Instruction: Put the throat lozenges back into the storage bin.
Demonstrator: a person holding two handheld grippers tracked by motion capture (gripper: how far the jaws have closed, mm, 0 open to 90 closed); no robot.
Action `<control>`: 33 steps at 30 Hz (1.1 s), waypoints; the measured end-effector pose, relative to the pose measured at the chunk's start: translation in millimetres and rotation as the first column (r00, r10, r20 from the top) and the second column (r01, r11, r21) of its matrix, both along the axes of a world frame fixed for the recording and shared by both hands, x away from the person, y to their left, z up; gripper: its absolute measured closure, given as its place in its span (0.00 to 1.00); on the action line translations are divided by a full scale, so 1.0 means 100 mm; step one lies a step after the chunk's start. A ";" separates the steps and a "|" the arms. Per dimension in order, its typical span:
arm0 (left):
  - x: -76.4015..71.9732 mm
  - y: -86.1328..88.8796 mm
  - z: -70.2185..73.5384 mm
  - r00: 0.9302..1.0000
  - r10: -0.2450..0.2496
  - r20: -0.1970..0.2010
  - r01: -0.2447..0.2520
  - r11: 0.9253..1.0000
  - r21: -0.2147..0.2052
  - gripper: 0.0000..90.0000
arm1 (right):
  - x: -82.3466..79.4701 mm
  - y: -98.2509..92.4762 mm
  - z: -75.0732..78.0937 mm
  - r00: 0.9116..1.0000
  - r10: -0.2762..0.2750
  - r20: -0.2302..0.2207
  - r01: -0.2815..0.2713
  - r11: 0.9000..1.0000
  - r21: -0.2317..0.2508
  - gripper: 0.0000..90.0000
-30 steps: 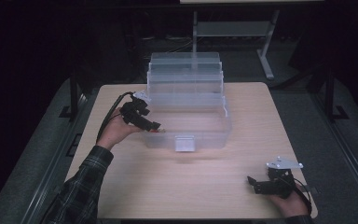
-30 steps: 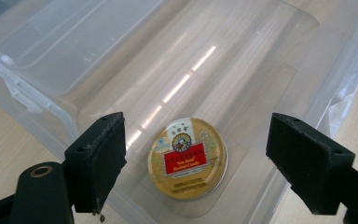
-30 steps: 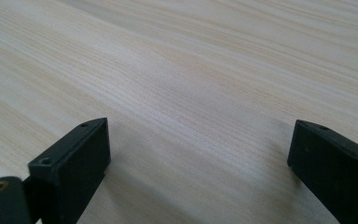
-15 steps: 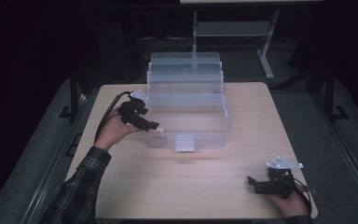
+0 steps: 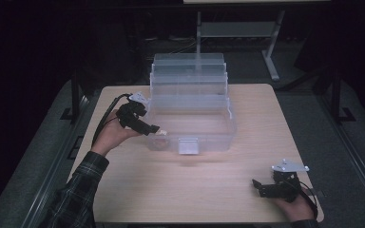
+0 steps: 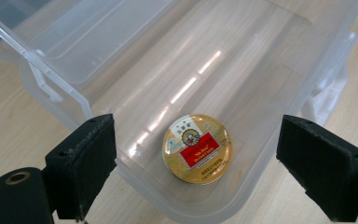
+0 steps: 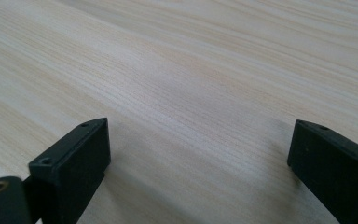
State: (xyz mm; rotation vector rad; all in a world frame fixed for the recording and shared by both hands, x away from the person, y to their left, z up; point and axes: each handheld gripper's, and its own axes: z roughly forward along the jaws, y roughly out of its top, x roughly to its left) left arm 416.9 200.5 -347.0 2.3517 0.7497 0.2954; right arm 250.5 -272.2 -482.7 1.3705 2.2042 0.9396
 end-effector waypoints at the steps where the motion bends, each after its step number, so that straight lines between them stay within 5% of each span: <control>1: -0.01 0.01 -0.01 1.000 -0.002 0.001 0.002 1.000 0.007 0.13 | 0.00 0.00 0.00 1.000 0.000 0.000 0.000 1.000 0.000 0.06; 33: -0.57 0.50 -0.23 0.997 0.065 0.029 -0.063 0.996 -0.070 0.13 | 0.01 0.00 0.00 1.000 -0.002 0.000 0.002 1.000 0.000 0.06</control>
